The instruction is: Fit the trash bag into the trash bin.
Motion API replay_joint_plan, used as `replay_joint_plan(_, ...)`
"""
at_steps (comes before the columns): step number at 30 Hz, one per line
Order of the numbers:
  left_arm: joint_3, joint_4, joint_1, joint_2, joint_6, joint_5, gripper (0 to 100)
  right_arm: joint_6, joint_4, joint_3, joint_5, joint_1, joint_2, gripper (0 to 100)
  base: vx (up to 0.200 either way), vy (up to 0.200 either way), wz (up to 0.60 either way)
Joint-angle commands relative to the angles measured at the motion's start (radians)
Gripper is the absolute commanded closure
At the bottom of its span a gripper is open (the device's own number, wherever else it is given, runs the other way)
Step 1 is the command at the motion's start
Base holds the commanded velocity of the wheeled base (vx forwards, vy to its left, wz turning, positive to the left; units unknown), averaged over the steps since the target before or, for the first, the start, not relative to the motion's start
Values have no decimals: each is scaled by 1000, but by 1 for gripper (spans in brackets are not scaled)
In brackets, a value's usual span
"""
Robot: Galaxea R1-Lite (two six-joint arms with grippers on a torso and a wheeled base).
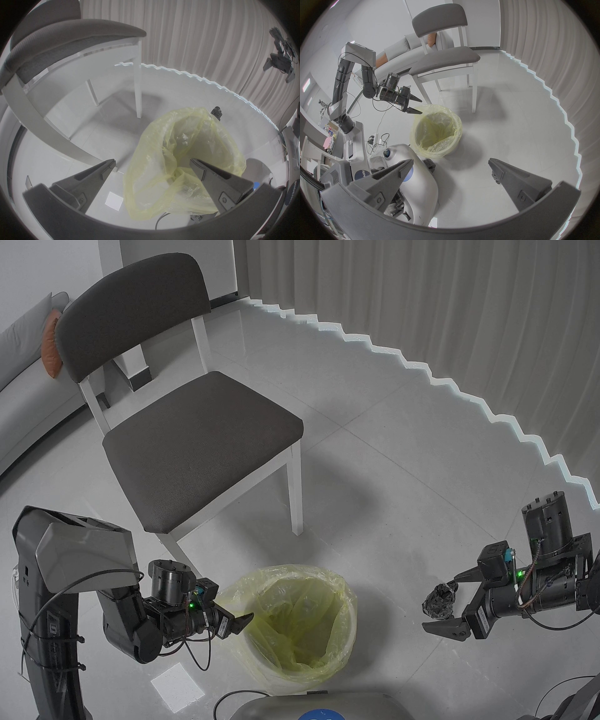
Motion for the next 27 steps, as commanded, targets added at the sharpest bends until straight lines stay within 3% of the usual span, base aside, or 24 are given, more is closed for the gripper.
replay_joint_plan(1, 3, -2, 18, 79, 45, 32, 0, 1, -6, 10, 4, -1, 2, 0, 0, 0, 0)
replay_joint_plan(6, 32, -7, 87, 70, 124, 42, 0, 1, -6, 12, 4, -1, 3, 0, 0, 0, 0)
replay_joint_plan(13, 84, -16, 131, 64, 124, 35, 0, 1, -9, 15, 5, -6, 8, 0, 0, 0, 0)
replay_joint_plan(27, 23, -45, 179, 39, 89, 10, 0, 2, -9, -11, 4, -20, 11, 0, 0, 0, 0)
